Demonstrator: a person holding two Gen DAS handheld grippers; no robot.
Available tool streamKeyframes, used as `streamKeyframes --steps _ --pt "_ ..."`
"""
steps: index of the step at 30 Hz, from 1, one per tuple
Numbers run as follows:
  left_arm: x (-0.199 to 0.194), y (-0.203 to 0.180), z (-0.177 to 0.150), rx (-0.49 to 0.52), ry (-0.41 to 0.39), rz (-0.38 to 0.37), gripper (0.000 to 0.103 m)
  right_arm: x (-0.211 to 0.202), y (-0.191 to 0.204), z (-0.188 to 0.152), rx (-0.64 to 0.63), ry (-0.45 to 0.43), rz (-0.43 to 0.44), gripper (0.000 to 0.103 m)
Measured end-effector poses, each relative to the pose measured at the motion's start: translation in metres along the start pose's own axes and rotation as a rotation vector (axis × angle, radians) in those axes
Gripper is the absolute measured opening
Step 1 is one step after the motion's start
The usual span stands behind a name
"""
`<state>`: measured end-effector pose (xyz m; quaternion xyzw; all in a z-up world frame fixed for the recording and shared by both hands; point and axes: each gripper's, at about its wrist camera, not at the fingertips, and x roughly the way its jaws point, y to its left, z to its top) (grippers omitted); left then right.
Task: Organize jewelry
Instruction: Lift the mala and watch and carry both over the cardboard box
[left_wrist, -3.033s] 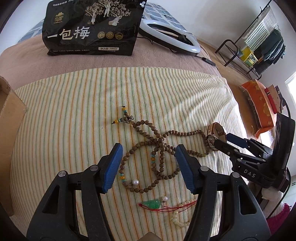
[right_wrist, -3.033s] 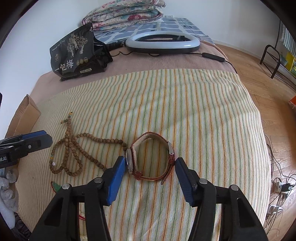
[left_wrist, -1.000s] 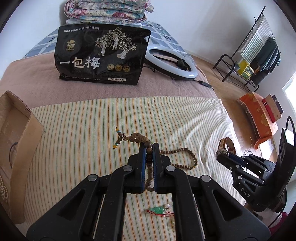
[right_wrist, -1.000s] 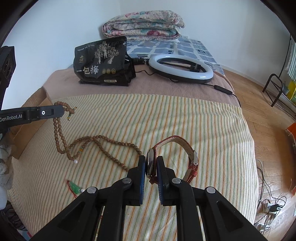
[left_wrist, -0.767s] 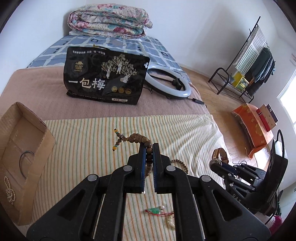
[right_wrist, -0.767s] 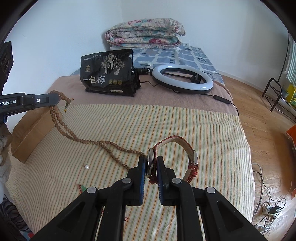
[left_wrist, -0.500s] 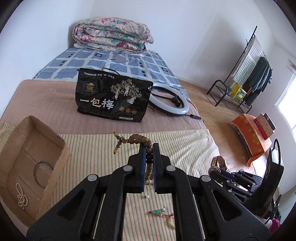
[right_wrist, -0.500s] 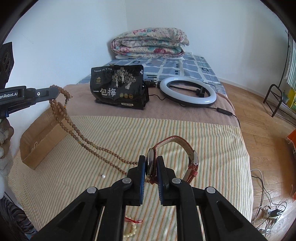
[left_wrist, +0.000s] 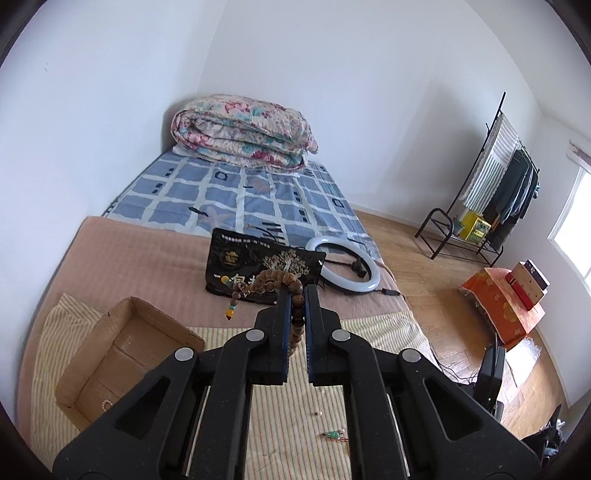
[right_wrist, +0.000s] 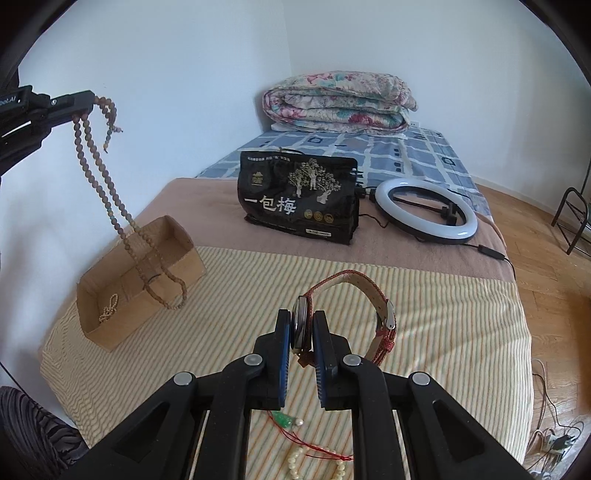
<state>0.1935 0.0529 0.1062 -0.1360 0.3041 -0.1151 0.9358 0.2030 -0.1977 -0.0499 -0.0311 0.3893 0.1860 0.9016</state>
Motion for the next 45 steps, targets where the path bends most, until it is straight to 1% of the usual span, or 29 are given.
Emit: streamKeyframes --steps 4,8,12,23,28,35,45 --pt "-0.024 0.016 0.017 0.004 -0.051 0.038 0.004 0.003 0.024 0.009 -0.026 -0.010 0.047 0.010" --pt "-0.041 0.038 0.025 -0.009 -0.082 0.072 0.004 0.009 0.046 0.015 -0.050 -0.009 0.087 0.010" --pt "-0.054 0.061 0.026 -0.030 -0.103 0.098 0.004 0.019 0.067 0.020 -0.075 -0.003 0.115 0.010" --pt "-0.085 0.105 0.025 -0.029 -0.142 0.170 0.004 0.045 0.128 0.039 -0.133 0.004 0.193 0.010" --pt "-0.085 0.126 0.014 -0.032 -0.128 0.203 0.004 0.064 0.156 0.048 -0.161 0.016 0.222 0.010" --pt "-0.069 0.156 -0.006 -0.041 -0.075 0.246 0.004 0.094 0.186 0.055 -0.188 0.042 0.242 0.010" --pt "-0.036 0.183 -0.044 -0.054 0.026 0.268 0.004 0.139 0.209 0.062 -0.193 0.084 0.248 0.010"
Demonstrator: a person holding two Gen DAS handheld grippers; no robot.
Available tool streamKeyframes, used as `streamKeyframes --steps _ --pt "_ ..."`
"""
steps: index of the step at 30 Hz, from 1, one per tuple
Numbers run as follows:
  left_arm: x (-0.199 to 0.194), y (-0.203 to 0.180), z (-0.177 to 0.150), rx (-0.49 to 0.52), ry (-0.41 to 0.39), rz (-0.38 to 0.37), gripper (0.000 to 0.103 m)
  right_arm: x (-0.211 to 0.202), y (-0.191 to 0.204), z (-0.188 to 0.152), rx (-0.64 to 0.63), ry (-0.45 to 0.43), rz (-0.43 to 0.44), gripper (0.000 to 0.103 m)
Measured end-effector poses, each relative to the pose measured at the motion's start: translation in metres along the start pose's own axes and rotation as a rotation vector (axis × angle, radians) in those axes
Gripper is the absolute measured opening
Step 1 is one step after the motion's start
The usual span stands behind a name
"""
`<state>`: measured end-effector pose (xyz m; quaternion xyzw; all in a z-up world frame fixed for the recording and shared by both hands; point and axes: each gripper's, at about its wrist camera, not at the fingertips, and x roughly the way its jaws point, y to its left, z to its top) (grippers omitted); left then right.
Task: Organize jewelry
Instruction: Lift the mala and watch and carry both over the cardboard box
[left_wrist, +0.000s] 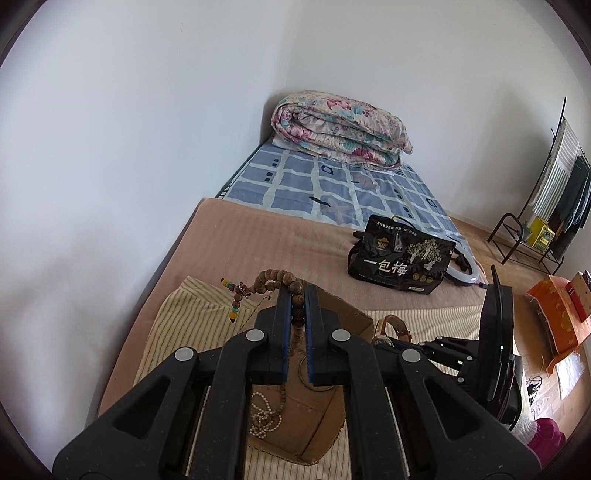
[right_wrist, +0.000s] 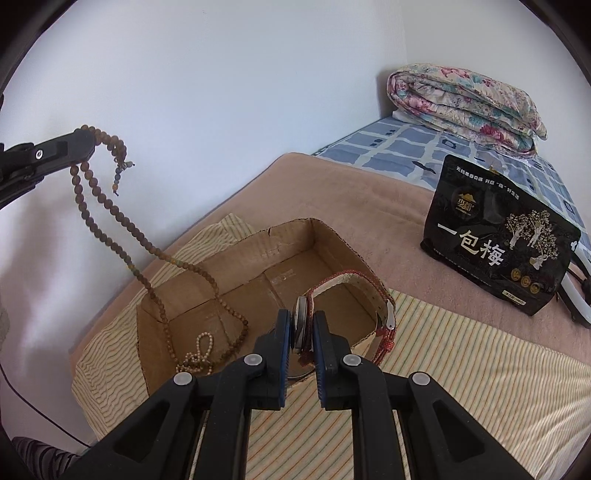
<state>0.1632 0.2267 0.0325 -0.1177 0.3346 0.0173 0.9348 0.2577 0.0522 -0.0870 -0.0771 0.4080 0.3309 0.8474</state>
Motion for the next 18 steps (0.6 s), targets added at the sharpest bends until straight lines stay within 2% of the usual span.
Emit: streamKeyframes --steps 18 --pt "0.063 0.030 -0.046 -0.034 0.163 -0.004 0.004 0.060 0.006 0.003 0.002 0.077 0.016 0.010"
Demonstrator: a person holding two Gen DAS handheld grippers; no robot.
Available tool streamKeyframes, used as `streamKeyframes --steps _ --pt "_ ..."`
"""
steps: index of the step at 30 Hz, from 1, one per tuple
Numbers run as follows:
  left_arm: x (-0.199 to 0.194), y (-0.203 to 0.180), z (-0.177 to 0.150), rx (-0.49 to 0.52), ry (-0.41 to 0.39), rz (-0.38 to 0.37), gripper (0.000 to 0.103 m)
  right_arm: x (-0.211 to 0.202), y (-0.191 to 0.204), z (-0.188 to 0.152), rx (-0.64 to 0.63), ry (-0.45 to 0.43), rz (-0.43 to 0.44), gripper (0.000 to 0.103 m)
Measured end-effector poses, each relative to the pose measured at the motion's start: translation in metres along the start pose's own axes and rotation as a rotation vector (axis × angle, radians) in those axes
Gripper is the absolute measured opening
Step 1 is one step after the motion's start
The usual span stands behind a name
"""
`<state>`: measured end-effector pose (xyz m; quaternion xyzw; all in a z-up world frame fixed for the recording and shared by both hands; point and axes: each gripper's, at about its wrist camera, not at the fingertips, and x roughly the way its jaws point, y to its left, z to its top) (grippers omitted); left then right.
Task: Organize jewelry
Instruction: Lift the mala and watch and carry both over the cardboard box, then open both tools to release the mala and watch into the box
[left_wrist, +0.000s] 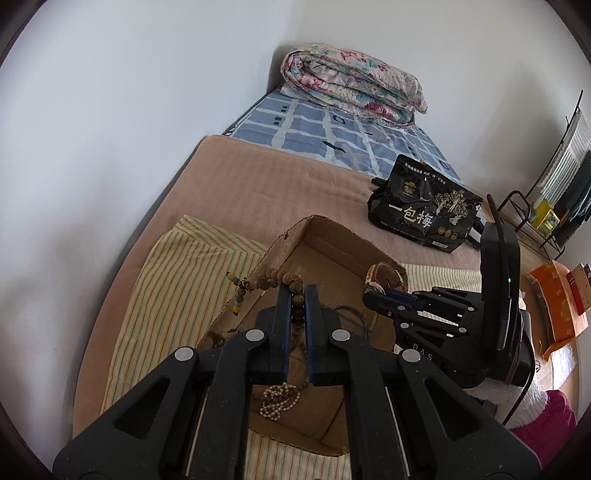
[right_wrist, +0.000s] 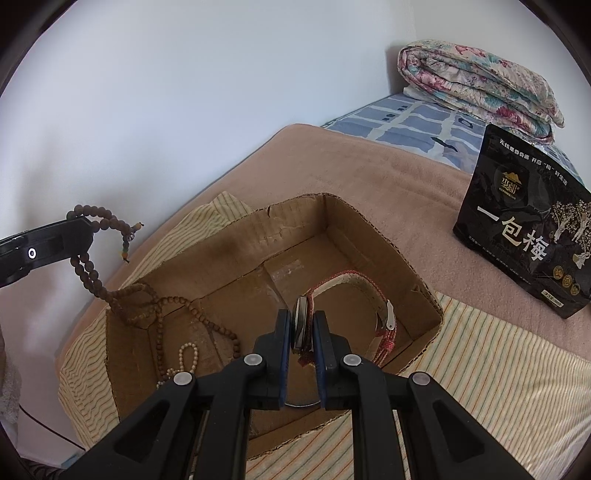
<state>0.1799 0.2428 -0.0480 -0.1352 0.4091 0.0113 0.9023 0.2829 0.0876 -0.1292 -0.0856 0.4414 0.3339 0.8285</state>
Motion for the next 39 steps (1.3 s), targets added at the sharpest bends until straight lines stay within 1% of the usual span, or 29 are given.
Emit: streamKeyframes --steps 5,6,8,10,12,14,15,16,21,23,25,29,31,32,34,35,36,39 --pt "0.013 0.005 -0.006 -0.006 0.037 -0.012 0.004 0.007 0.001 -0.003 0.001 0.006 0.001 0.011" --pt "0.015 0.006 -0.007 -0.007 0.043 -0.012 0.004 0.007 0.000 -0.004 0.003 0.004 0.001 0.013" --pt "0.019 0.008 -0.008 -0.010 0.053 -0.008 0.004 0.007 -0.001 -0.003 0.010 0.000 0.008 0.019" --pt "0.021 0.010 -0.008 -0.021 0.063 -0.008 0.008 0.006 0.000 -0.003 0.005 -0.004 0.001 0.031" --pt "0.020 0.012 -0.008 -0.032 0.061 -0.008 0.021 0.004 0.001 -0.002 0.000 -0.010 -0.011 0.034" --pt "0.019 0.012 -0.008 -0.031 0.058 -0.004 0.022 0.002 0.001 -0.002 0.005 -0.012 -0.017 0.043" --pt "0.018 0.011 -0.009 -0.029 0.058 -0.003 0.022 0.000 0.001 -0.002 0.005 -0.018 -0.024 0.051" --pt "0.018 0.010 -0.009 -0.026 0.059 0.001 0.022 -0.002 0.001 -0.002 0.004 -0.024 -0.032 0.056" --pt "0.016 0.010 -0.009 -0.026 0.056 0.003 0.022 -0.014 0.000 -0.002 0.004 -0.036 -0.041 0.056" --pt "0.012 0.009 -0.009 -0.026 0.048 0.003 0.022 -0.021 0.000 -0.002 0.005 -0.041 -0.044 0.059" --pt "0.007 0.007 -0.009 -0.024 0.039 0.004 0.022 -0.030 -0.002 -0.004 0.007 -0.055 -0.047 0.064" --pt "-0.004 0.002 -0.008 -0.016 0.023 0.003 0.022 -0.052 -0.004 -0.008 0.021 -0.080 -0.061 0.072" --pt "-0.013 -0.006 -0.008 -0.007 0.016 -0.003 0.022 -0.064 -0.005 -0.011 0.024 -0.091 -0.075 0.081" --pt "-0.015 -0.009 -0.008 -0.002 0.015 -0.005 0.022 -0.070 -0.006 -0.013 0.024 -0.098 -0.084 0.084" --pt "-0.020 -0.016 -0.008 0.004 0.010 -0.011 0.029 -0.084 -0.007 -0.018 0.024 -0.111 -0.098 0.088" --pt "-0.023 -0.019 -0.008 0.007 0.005 -0.015 0.038 -0.090 -0.009 -0.020 0.025 -0.115 -0.104 0.089" --pt "-0.026 -0.023 -0.009 0.010 -0.002 -0.018 0.041 -0.097 -0.011 -0.023 0.028 -0.120 -0.112 0.091" --pt "-0.032 -0.035 -0.010 0.030 -0.008 -0.019 0.042 -0.119 -0.018 -0.033 0.044 -0.136 -0.126 0.098"
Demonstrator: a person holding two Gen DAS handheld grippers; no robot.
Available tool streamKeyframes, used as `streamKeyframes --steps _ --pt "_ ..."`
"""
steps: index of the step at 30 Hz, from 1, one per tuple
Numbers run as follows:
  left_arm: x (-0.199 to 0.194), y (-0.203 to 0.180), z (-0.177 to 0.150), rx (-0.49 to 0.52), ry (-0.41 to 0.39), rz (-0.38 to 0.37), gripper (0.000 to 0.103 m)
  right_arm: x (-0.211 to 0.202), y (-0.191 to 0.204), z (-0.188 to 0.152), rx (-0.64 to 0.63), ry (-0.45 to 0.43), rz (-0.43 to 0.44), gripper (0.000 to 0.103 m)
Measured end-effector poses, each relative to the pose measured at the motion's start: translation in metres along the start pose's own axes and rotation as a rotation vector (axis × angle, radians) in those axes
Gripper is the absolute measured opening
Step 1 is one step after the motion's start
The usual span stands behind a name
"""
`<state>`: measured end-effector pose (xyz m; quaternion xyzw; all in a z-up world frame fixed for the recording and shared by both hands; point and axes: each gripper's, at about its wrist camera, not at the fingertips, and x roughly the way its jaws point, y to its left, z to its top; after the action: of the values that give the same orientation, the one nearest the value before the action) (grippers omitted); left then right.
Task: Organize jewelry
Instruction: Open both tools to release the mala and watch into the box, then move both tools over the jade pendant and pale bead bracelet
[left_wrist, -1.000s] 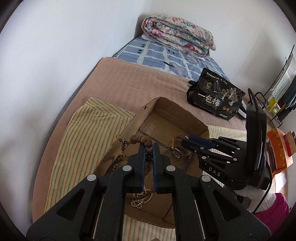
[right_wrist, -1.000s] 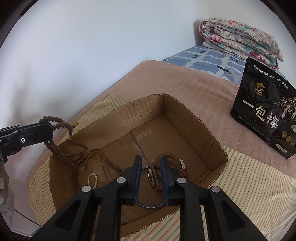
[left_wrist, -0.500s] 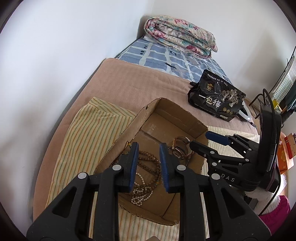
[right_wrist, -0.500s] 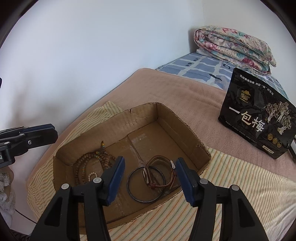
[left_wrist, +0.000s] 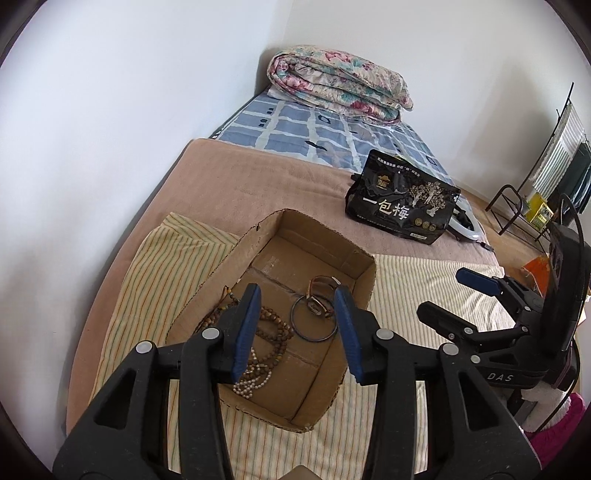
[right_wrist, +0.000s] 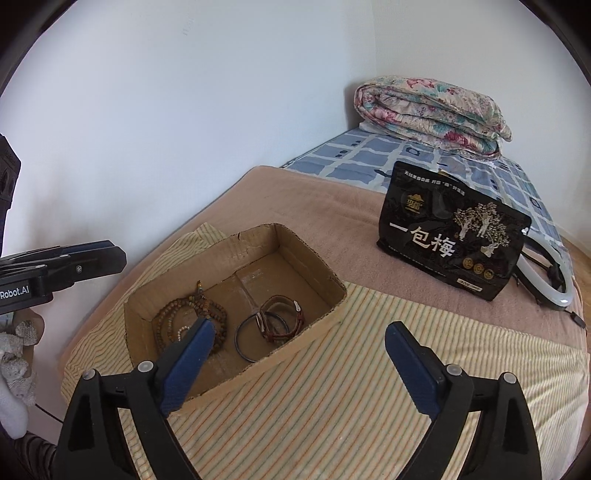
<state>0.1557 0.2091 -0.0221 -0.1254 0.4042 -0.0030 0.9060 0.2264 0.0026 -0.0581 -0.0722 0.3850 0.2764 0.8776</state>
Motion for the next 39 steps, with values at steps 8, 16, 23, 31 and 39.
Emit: streamKeyframes --steps 8,16,23,31,39 --pt "-0.013 -0.045 -0.005 0.070 -0.010 -0.030 0.042 -0.059 -0.037 -0.026 0.033 -0.032 -0.078 0.103" --pt "-0.016 -0.097 -0.019 0.159 -0.027 -0.073 0.042 -0.114 -0.081 -0.070 0.061 -0.032 -0.185 0.103" --pt "0.000 -0.139 -0.040 0.198 0.021 -0.150 0.042 -0.144 -0.121 -0.115 0.121 -0.011 -0.256 0.103" --pt "0.023 -0.186 -0.065 0.286 0.093 -0.189 0.042 -0.146 -0.149 -0.167 0.162 0.067 -0.289 0.103" --pt "0.049 -0.228 -0.098 0.403 0.182 -0.242 0.042 -0.131 -0.161 -0.212 0.186 0.139 -0.266 0.103"
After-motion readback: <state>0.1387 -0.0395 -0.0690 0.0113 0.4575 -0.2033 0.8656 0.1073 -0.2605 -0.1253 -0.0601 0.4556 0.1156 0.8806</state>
